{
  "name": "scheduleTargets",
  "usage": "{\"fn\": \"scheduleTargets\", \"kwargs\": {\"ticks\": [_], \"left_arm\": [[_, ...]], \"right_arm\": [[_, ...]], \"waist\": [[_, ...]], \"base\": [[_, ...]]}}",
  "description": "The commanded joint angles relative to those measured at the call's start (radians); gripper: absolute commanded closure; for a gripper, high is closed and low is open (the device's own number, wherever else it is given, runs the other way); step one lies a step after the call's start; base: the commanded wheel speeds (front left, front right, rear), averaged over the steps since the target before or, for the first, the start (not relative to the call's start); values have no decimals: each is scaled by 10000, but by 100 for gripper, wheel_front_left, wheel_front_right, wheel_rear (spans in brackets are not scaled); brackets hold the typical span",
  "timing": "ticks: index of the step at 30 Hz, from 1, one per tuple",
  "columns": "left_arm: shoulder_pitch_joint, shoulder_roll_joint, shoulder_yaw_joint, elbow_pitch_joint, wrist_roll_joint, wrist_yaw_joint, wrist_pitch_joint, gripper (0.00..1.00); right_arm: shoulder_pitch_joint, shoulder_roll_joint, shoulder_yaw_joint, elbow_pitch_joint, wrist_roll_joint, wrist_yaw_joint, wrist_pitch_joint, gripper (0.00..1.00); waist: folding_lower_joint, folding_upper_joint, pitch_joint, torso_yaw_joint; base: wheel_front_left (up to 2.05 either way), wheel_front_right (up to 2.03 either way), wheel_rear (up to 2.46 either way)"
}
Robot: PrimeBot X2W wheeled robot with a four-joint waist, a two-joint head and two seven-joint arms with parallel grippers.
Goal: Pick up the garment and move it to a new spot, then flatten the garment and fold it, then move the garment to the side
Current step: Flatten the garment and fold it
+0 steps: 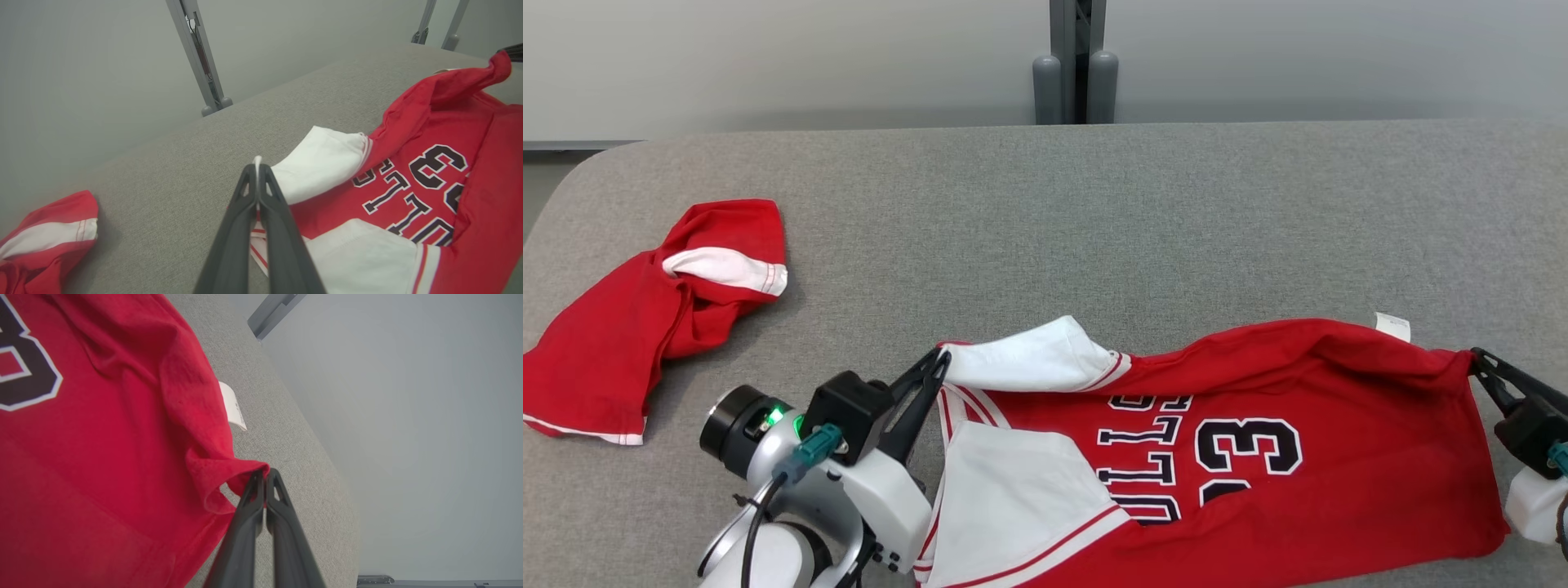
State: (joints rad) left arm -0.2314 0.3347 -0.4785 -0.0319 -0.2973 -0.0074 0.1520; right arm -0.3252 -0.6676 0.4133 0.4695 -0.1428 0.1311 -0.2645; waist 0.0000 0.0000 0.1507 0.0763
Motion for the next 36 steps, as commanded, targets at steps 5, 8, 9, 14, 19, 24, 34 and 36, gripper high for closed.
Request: {"fn": "scheduleTargets", "kwargs": {"ticks": [5,8,9,14,19,24,34,36], "left_arm": [[705,501,-280,-679,89,-96,532,100],[1036,718,-443,-988,64,-195,780,100],[1134,788,-493,-1079,49,-196,857,100],[1592,1030,-834,-1443,-24,-343,1272,100],[1869,1189,-1040,-1512,-94,-409,1546,100],[1994,1362,-1168,-1540,-93,-465,1815,100],[2155,1691,-1363,-1587,-343,-555,2524,100],[2177,1718,-1457,-1588,-400,-627,2631,100]], "right_arm": [[161,-275,374,101,-92,-5,-18,100],[207,-462,643,132,-104,-5,-18,100],[201,-533,715,164,-99,-5,-18,100],[190,-884,1183,279,24,-5,-18,100],[109,-1099,1560,341,150,-5,-18,100],[72,-1234,1904,410,234,-5,-18,100],[-162,-1474,2604,624,600,-5,-18,100],[-114,-1454,2757,900,838,-5,-18,100]], "waist": [[0,0,-131,98],[0,0,-208,138],[0,0,-225,150],[0,0,-339,224],[0,0,-395,209],[0,0,-429,166],[0,0,-412,45],[0,0,-416,29]], "base": [[0,0,0],[0,0,0],[0,0,0],[0,0,0],[0,0,0],[0,0,0],[0,0,0],[0,0,0]]}}
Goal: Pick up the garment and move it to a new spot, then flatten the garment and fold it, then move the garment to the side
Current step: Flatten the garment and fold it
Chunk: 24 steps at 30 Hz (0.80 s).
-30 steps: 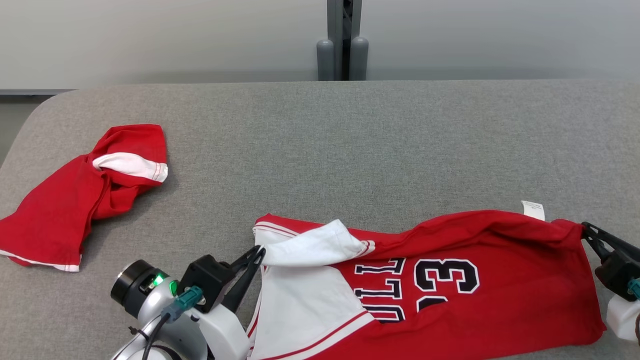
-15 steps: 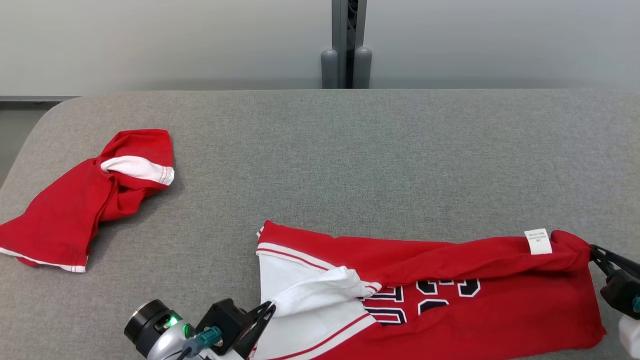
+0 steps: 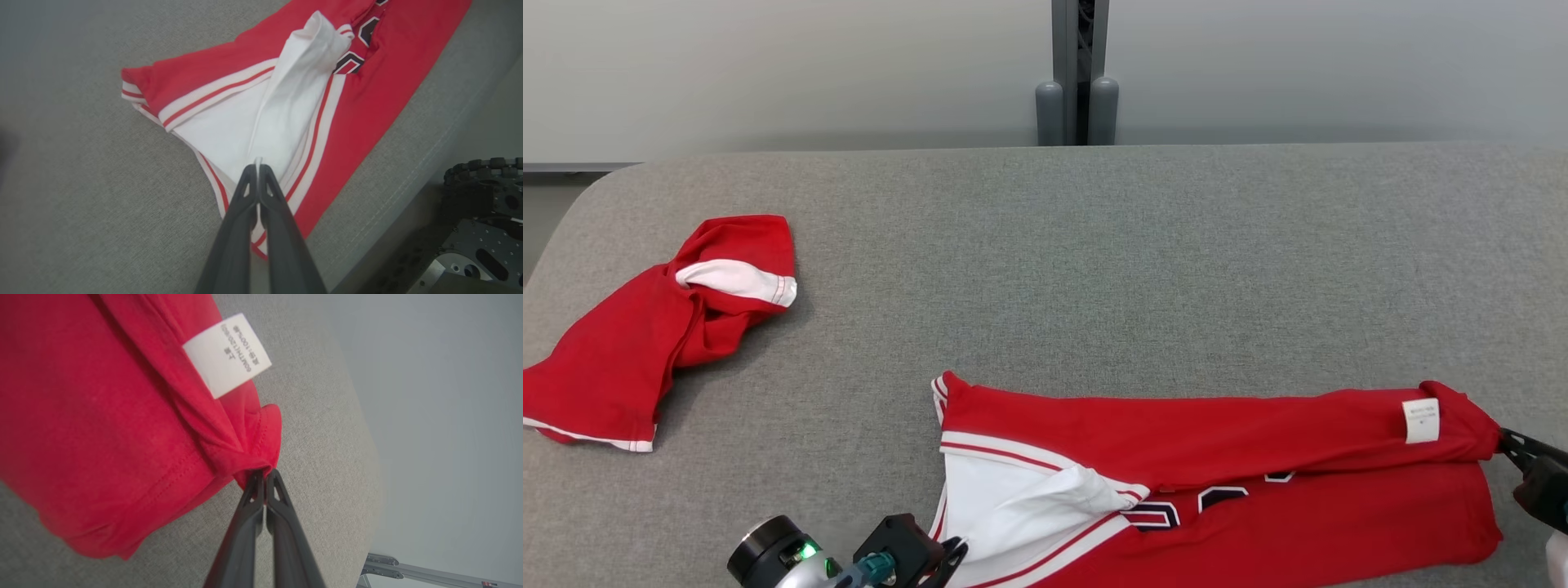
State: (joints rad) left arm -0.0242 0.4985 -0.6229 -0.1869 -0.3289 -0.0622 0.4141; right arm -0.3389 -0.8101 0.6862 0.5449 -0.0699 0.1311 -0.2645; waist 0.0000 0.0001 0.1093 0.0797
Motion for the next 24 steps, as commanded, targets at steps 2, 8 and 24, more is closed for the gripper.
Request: {"fn": "scheduleTargets", "kwargs": {"ticks": [2,8,24], "left_arm": [[111,77,-76,-24,-94,-78,92,100],[164,122,-263,113,-245,-87,537,50],[-897,-655,1356,-64,-673,1228,-755,0]], "right_arm": [[-119,14,200,280,296,-5,-18,67],[-288,-37,629,454,924,-5,-18,0],[-803,-208,-1462,329,3201,-4,65,0]], "waist": [[0,-1,3,-17],[0,-1,-24,-82],[0,-1,-273,-480]], "base": [[0,0,0],[0,0,0],[0,0,0]]}}
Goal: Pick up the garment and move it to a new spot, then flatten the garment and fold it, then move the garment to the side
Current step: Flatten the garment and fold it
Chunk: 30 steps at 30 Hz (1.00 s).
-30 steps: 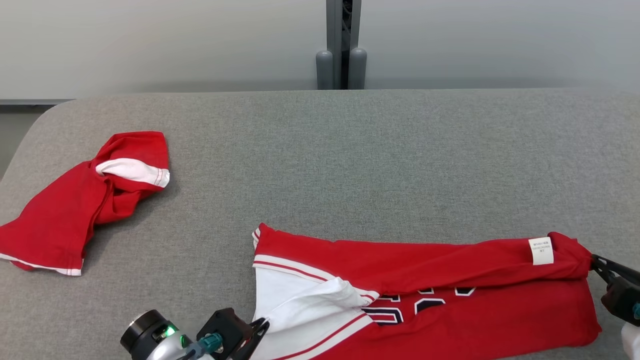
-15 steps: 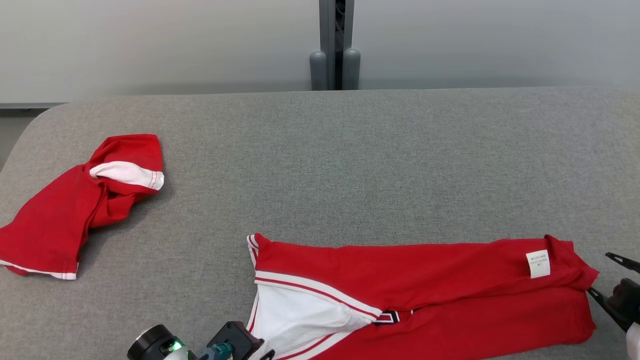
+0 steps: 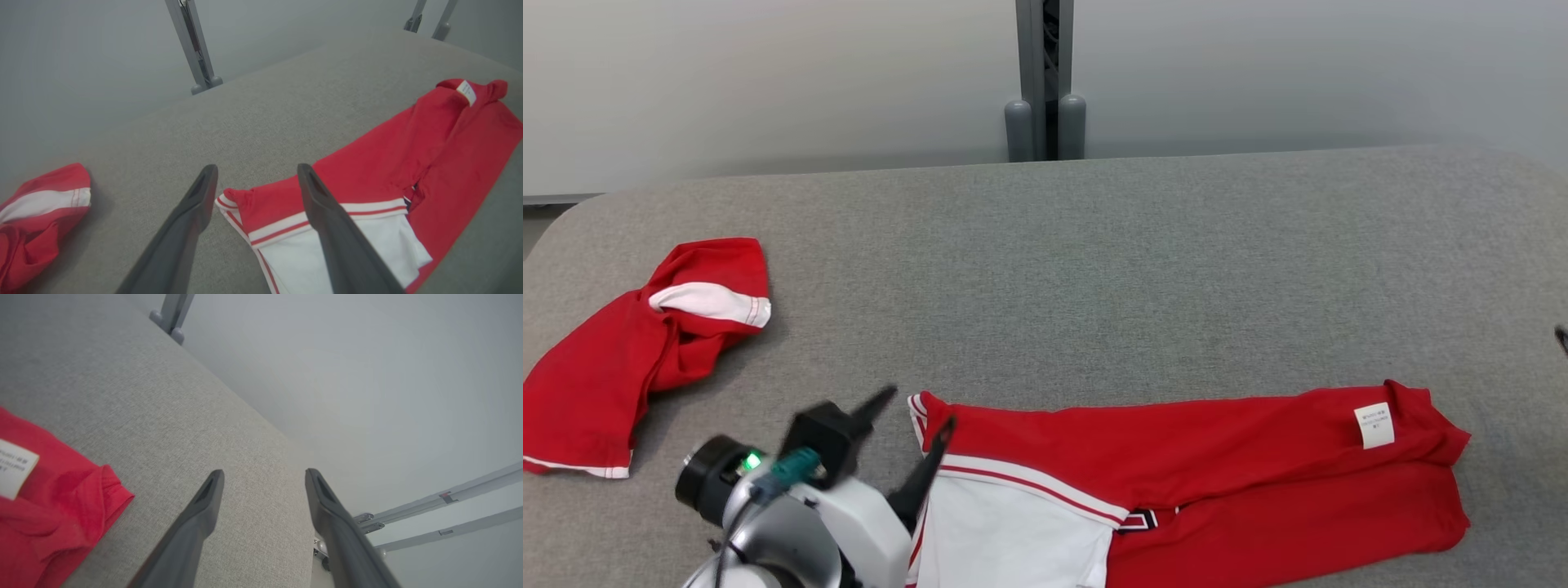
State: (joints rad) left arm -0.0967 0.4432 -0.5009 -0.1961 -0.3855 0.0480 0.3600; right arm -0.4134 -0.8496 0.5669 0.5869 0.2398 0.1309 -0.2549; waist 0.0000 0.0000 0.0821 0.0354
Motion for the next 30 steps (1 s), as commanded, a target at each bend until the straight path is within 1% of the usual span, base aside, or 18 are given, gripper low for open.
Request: {"fn": "scheduleTargets", "kwargs": {"ticks": [1,4,7,8,9,11,13,15,17,21,25,27,30], "left_arm": [[-292,-300,337,96,-147,298,-556,0],[-670,-911,783,359,-221,641,-1682,0],[-931,-1488,1121,816,-279,898,-2853,0],[-1007,-1673,1198,985,-305,953,-3266,0],[-1007,-1673,1198,985,-305,953,-3266,0],[-1078,-2019,1334,1378,-398,995,-4027,0],[-1132,-2350,1524,1839,-543,1013,-4782,0],[-1130,-2628,1685,2289,-688,995,-5476,0],[-973,-3046,1968,2680,-963,1085,-5922,0],[-612,-3439,2331,3277,-857,942,-6228,0],[-169,-3756,3049,3070,-152,795,-6237,0],[135,-3825,3236,3028,167,623,-6239,0],[386,-3875,3342,3112,650,402,-6242,0]], "right_arm": [[-53,430,-801,-183,286,-2,-69,0],[160,1304,-2448,-649,739,-2,-122,0],[628,2233,-3786,-1720,929,-2,-108,0],[814,2552,-4132,-2112,990,-2,-105,0],[814,2552,-4132,-2112,990,-2,-105,0],[1156,3128,-4749,-2780,1055,-2,-107,0],[1452,3752,-5151,-3327,1170,-2,-108,0],[1681,4274,-5344,-3759,1256,-2,-111,0],[1903,4653,-5332,-4076,1336,-2,-110,0],[2233,5345,-5307,-4497,1531,-2,-111,0],[2557,5867,-5373,-4506,1657,-2,-111,0],[2692,6106,-5374,-4439,1684,0,-111,0],[2865,6198,-5245,-4343,1505,0,-112,0]], "waist": [[0,0,-2,-78],[0,0,-17,-192],[0,0,-27,-305],[0,0,-25,-347],[0,0,-25,-347],[0,0,-30,-433],[0,0,-18,-511],[0,0,-7,-595],[0,0,4,-680],[0,0,54,-816],[0,0,85,-877],[0,0,95,-881],[0,0,120,-857]], "base": [[0,0,0],[0,0,0],[0,0,0],[0,0,0],[0,0,0],[0,0,0],[0,0,0],[0,0,0],[0,0,0],[0,0,0],[0,0,0],[0,0,0],[0,0,0]]}}
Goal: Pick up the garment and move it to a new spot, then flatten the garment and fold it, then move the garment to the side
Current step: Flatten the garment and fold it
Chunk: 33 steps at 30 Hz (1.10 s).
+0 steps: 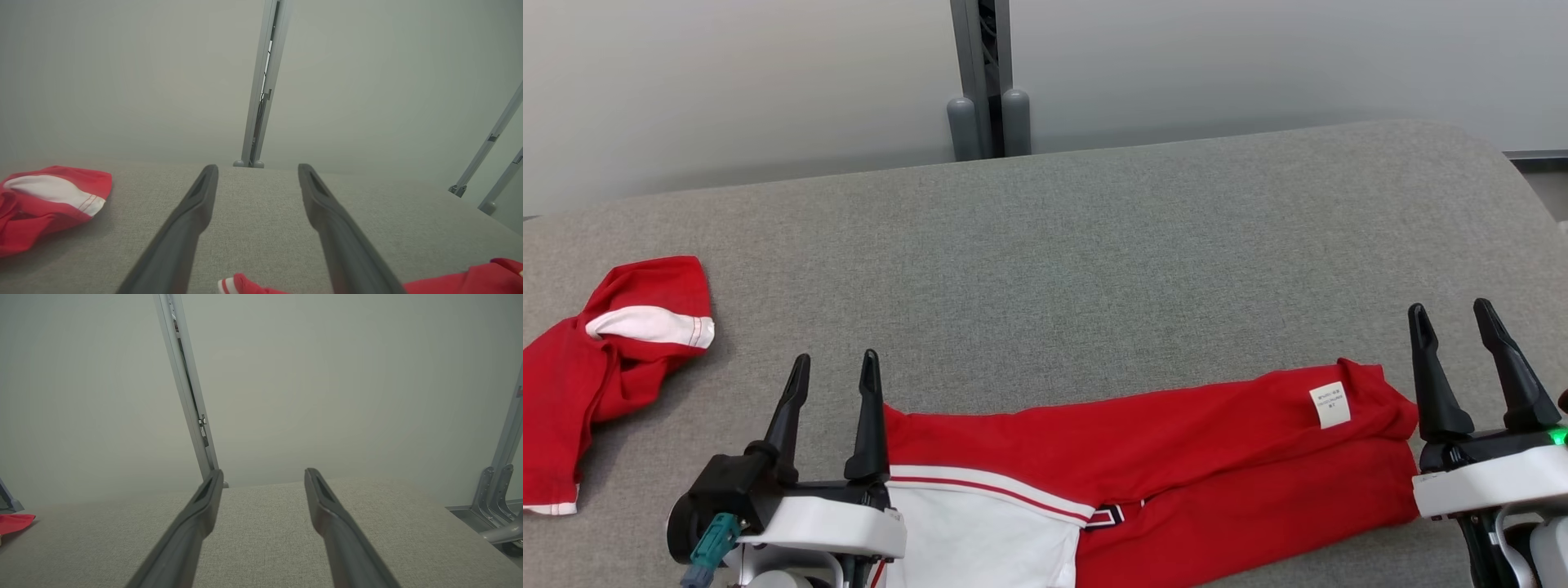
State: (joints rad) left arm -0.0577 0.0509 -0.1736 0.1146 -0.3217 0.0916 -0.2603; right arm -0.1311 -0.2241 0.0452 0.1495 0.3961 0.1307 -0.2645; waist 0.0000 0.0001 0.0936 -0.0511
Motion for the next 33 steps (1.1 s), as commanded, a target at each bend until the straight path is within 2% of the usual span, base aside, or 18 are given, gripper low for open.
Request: {"fn": "scheduleTargets", "kwargs": {"ticks": [1,9,13,14,19,26,33], "left_arm": [[63,33,122,9,48,-66,-41,0],[-85,13,-12,-129,-127,-92,-42,0],[-123,12,-102,-80,-89,-114,-42,0],[-99,11,-168,-50,-29,-120,-42,0],[-90,14,-302,-14,68,-73,-40,0],[-161,14,-527,79,237,-148,-35,0],[-244,13,-583,73,377,-108,-36,0]], "right_arm": [[77,-21,-10,31,-81,2,-16,0],[214,58,-248,282,75,2,-16,0],[363,219,-389,1354,282,2,-16,0],[284,394,-481,1975,624,2,-16,0],[-49,652,-597,3331,1726,2,-17,0],[-446,691,-641,4485,2486,2,-17,0],[-718,596,-211,5532,2832,2,-17,0]], "waist": [[0,-1,12,20],[0,-1,75,142],[0,-1,100,213],[0,-1,135,241],[0,-1,299,293],[0,-1,470,407],[0,-1,543,594]], "base": [[0,0,0],[0,0,0],[0,0,0],[0,0,0],[0,0,0],[0,0,0],[0,0,0]]}}
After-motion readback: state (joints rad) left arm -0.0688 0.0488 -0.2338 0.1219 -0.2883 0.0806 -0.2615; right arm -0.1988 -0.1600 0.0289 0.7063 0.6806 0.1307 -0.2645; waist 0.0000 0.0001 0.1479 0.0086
